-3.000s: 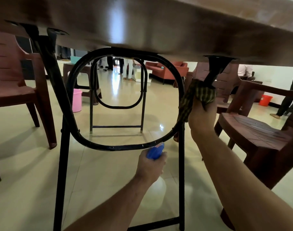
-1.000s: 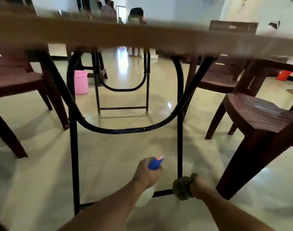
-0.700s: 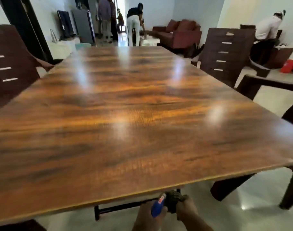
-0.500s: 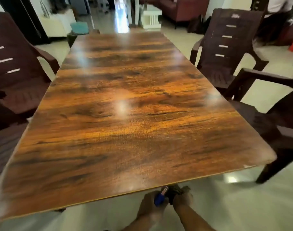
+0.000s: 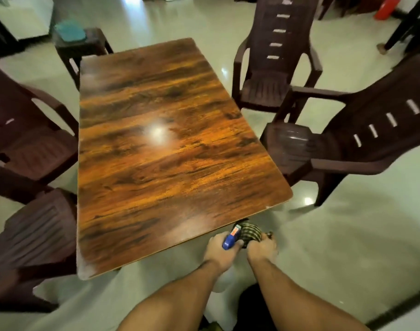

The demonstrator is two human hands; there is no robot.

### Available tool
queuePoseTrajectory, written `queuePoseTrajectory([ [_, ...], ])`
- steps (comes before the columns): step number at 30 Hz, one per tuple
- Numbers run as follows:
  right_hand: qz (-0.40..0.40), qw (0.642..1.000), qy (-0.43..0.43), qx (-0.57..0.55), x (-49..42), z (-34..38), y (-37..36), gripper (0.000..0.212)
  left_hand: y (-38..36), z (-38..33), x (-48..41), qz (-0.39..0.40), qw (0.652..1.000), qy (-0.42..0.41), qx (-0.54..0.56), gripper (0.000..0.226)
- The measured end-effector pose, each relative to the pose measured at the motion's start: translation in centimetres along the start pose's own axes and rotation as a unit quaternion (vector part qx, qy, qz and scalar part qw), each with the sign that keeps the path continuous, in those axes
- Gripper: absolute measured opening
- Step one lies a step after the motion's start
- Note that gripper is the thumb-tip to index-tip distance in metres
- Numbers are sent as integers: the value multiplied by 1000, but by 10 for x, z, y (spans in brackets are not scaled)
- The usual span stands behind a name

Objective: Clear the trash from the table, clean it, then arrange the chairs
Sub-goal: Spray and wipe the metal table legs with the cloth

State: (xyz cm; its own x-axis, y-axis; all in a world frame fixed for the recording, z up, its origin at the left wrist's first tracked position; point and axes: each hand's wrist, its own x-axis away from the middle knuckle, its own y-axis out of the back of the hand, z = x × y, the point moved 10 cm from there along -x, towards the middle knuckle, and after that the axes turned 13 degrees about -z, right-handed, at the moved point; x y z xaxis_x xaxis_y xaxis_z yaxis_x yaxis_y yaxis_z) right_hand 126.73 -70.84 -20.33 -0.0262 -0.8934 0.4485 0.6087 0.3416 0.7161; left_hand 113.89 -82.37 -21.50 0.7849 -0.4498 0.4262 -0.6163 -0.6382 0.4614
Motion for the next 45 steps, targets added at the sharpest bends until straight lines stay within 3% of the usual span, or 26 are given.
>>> queuePoseTrajectory([
  [4, -70, 991, 65, -92, -29, 51, 69, 74, -2, -83, -7, -51, 997, -55, 22, 32],
  [8, -96, 976, 159, -110, -81, 105, 125, 71, -3, -152, -21, -144, 986, -64, 52, 30],
  [10, -80, 971, 216, -62, -100, 134, 139, 63, -2, -180, -25, -176, 981, -63, 57, 31],
  [14, 83, 922, 353, 137, -115, 171, 95, 79, 1, -197, -39, -233, 970, -25, 68, 35],
  [18, 184, 860, 390, 273, -120, 164, 41, 88, 11, -194, -58, -276, 958, 17, 80, 34],
  [24, 173, 754, 507, 380, -125, 172, -2, 75, 34, -173, -110, -311, 940, 87, 112, 30],
  [28, 162, 729, 538, 390, -136, 197, -7, 80, 42, -178, -133, -298, 945, 106, 85, 34],
  [32, 218, 702, 549, 397, -136, 223, -18, 85, 47, -179, -138, -317, 934, 134, 100, 34],
  [34, 233, 673, 565, 416, -137, 236, -22, 87, 48, -181, -144, -329, 928, 139, 104, 35],
  [35, 235, 638, 592, 433, -138, 249, -35, 87, 55, -178, -149, -348, 917, 153, 117, 37],
  [39, 203, 577, 646, 457, -145, 267, -43, 91, 56, -196, -160, -347, 915, 147, 145, 34],
  [40, 212, 525, 684, 459, -141, 272, -52, 90, 59, -193, -158, -372, 899, 161, 164, 32],
  [42, 224, 462, 736, 441, -139, 280, -63, 83, 60, -200, -160, -389, 888, 164, 182, 31],
  [44, 264, 376, 787, 412, -132, 298, -79, 74, 68, -200, -163, -436, 856, 189, 202, 32],
  [45, 277, 367, 787, 411, -140, 305, -83, 71, 69, -201, -164, -449, 845, 204, 207, 31],
])
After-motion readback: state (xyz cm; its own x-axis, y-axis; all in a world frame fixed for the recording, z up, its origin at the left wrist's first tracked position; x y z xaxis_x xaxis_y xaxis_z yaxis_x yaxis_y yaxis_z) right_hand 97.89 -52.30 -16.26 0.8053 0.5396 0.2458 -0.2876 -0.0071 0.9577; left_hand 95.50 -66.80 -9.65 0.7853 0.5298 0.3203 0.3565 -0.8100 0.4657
